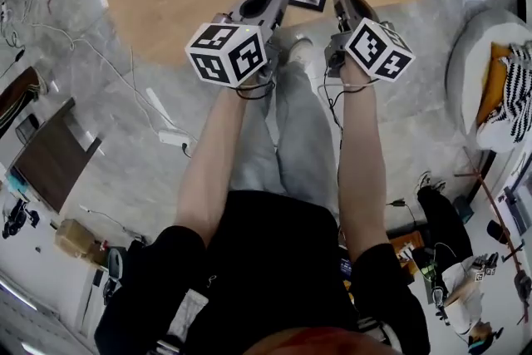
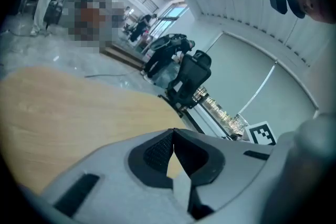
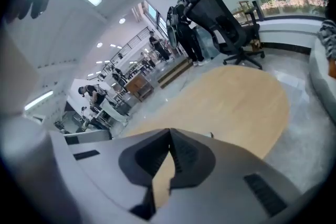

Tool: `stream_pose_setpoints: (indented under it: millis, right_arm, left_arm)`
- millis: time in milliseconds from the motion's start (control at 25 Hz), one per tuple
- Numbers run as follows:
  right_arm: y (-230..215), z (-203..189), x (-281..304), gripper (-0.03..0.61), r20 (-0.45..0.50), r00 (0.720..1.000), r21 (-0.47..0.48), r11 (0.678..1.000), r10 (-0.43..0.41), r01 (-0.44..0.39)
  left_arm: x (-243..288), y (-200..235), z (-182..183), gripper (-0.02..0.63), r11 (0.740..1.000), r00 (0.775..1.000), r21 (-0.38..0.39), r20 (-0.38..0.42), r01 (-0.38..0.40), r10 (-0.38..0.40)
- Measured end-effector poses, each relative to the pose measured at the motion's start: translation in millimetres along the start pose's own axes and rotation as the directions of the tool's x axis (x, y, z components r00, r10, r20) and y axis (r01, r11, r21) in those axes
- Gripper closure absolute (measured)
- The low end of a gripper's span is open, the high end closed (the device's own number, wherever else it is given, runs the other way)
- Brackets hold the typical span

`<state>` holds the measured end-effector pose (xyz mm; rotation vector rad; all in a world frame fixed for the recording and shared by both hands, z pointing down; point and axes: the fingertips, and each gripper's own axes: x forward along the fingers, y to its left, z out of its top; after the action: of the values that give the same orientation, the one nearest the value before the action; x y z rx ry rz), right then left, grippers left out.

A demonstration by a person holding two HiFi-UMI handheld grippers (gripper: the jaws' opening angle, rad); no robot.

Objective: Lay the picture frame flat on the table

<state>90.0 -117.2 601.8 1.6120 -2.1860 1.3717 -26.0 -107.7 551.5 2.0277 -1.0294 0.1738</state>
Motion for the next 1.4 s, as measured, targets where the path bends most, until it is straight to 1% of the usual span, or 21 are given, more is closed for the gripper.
stream_pose_setpoints:
  millis: [80,120,200,240,320,400,520,600,720,840,880,1000,1080,1160,1240,1320,1400]
  right_arm:
    - [38.0,36.6,-23.6,0.566,0.071,0.995,-0.047,0.997,0.069,-0.066]
    - [56.3,58.6,-37.0,0.568,0.113,0.989,-0.075,0.993,0.097,-0.089]
    - [89.0,105.3,-72.6,0.568,0.192,0.972,-0.13,0.985,0.137,-0.113]
    - [103.9,127.1,-95.3,0.568,0.222,0.963,-0.159,0.98,0.15,-0.116]
    - [131.9,172.2,-143.0,0.568,0.278,0.946,-0.229,0.968,0.167,-0.103]
    - [163.0,217.3,-183.6,0.568,0.354,0.917,-0.303,0.95,0.184,-0.074]
    - [210.6,252.1,-223.2,0.566,0.427,0.883,-0.399,0.917,0.196,-0.011]
    - [231.0,272.0,-239.5,0.568,0.467,0.862,-0.439,0.898,0.199,0.031]
    - [251.5,288.7,-259.0,0.568,0.498,0.839,-0.477,0.877,0.218,0.055]
    - [263.0,295.4,-272.8,0.568,0.51,0.828,-0.505,0.861,0.233,0.069]
    - [264.9,297.1,-277.2,0.568,0.513,0.825,-0.512,0.856,0.236,0.074]
    - [269.6,308.6,-289.6,0.568,0.526,0.814,-0.526,0.846,0.248,0.082]
    - [274.8,317.0,-296.7,0.568,0.535,0.803,-0.541,0.836,0.263,0.087]
    - [278.1,321.1,-302.2,0.568,0.541,0.796,-0.552,0.829,0.273,0.091]
    - [277.5,323.4,-305.2,0.568,0.543,0.795,-0.555,0.826,0.271,0.098]
    - [274.9,325.9,-307.5,0.568,0.542,0.797,-0.556,0.825,0.266,0.103]
    - [275.3,330.8,-309.8,0.568,0.539,0.797,-0.57,0.814,0.272,0.108]
  left_arm:
    - [-16.5,-21.9,45.1,0.604,0.999,0.997,0.04,0.073,-0.027,0.024]
    - [-26.3,-29.9,70.2,0.604,0.998,0.992,0.048,0.114,-0.051,0.045]
    - [-51.1,-51.0,120.3,0.604,0.993,0.976,0.049,0.198,-0.104,0.092]
    - [-66.4,-68.1,142.4,0.604,0.991,0.966,0.057,0.236,-0.12,0.104]
    - [-94.5,-112.4,183.3,0.604,0.985,0.946,0.108,0.308,-0.135,0.096]
    - [-117.7,-154.7,221.1,0.604,0.97,0.921,0.181,0.382,-0.16,0.081]
    - [-153.9,-193.9,253.6,0.604,0.931,0.882,0.275,0.463,-0.239,0.089]
    - [-166.6,-214.2,275.0,0.604,0.904,0.862,0.334,0.503,-0.267,0.069]
    - [-184.8,-233.2,299.1,0.604,0.883,0.835,0.37,0.549,-0.288,0.042]
    - [-199.6,-242.5,313.7,0.604,0.866,0.817,0.393,0.576,-0.309,0.031]
    - [-202.5,-245.8,316.5,0.604,0.866,0.814,0.393,0.581,-0.308,0.025]
    - [-204.7,-262.2,325.9,0.604,0.884,0.802,0.384,0.598,-0.267,-0.018]
    - [-203.7,-272.5,331.7,0.604,0.883,0.787,0.386,0.616,-0.265,-0.033]
    - [-203.0,-279.9,335.1,0.604,0.878,0.778,0.392,0.627,-0.276,-0.036]
    - [-202.0,-286.8,338.2,0.604,0.873,0.776,0.4,0.629,-0.277,-0.042]
    - [-201.9,-293.1,340.6,0.604,0.881,0.774,0.397,0.631,-0.258,-0.057]
    - [-203.7,-298.0,343.3,0.604,0.889,0.763,0.389,0.642,-0.244,-0.071]
